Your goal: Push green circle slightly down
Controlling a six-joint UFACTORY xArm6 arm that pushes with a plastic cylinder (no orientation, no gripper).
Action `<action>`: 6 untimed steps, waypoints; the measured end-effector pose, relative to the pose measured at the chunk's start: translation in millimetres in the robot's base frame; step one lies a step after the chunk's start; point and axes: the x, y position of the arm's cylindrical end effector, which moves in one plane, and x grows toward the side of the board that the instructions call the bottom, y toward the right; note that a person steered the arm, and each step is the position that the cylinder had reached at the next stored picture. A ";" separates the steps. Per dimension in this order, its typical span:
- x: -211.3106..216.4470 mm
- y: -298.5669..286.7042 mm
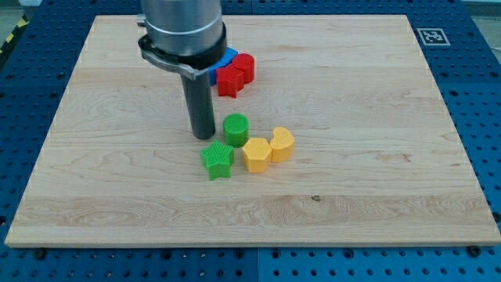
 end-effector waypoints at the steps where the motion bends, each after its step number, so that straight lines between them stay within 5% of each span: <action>1: -25.4 9.6; 3: -25.4 78.3; 6: 6.9 77.0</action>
